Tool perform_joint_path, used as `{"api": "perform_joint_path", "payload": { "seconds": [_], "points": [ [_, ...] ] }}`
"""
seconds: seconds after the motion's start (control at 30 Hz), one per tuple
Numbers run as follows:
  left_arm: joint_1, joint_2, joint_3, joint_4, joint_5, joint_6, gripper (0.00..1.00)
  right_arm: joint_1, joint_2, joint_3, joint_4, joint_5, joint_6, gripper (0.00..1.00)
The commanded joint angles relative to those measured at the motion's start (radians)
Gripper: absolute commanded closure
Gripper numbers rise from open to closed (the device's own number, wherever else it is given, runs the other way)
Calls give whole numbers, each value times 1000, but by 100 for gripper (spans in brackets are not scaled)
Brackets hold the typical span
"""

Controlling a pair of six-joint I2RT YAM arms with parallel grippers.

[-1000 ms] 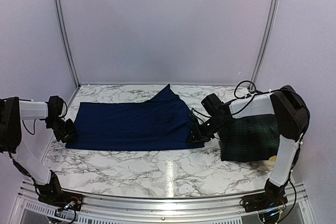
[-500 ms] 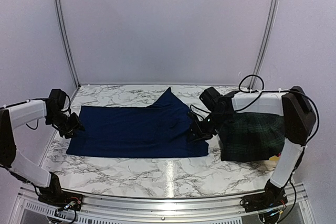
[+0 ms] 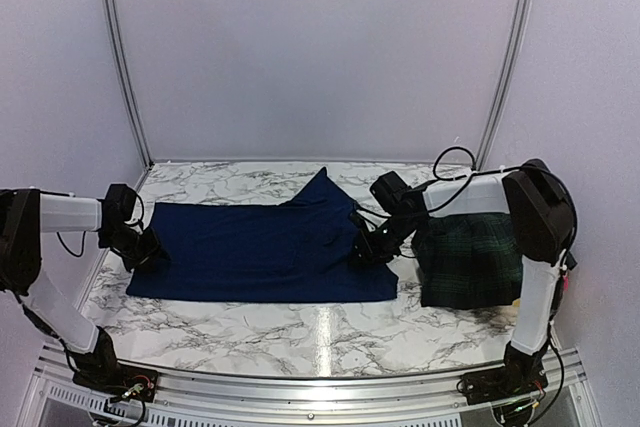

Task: Fold and stack the mixed laundry pile
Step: Move the 1/3-folded T-shirt to the center of the board.

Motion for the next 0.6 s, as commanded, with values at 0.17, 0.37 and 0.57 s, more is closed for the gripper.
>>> {"api": "perform_joint_path", "payload": {
  "seconds": [0.17,0.37,0.57],
  "points": [
    [-107,-273,-126,-19,10,-14,51,50,-219,-234,5,-70,54,59],
    [-293,-237,70,131,109,100,43,-62,-238,-77,-47,-33,-3,58],
    [-537,130,395,142,140,216,48,-130,-176,-20,-55,4,-33,60]
  ]
}}
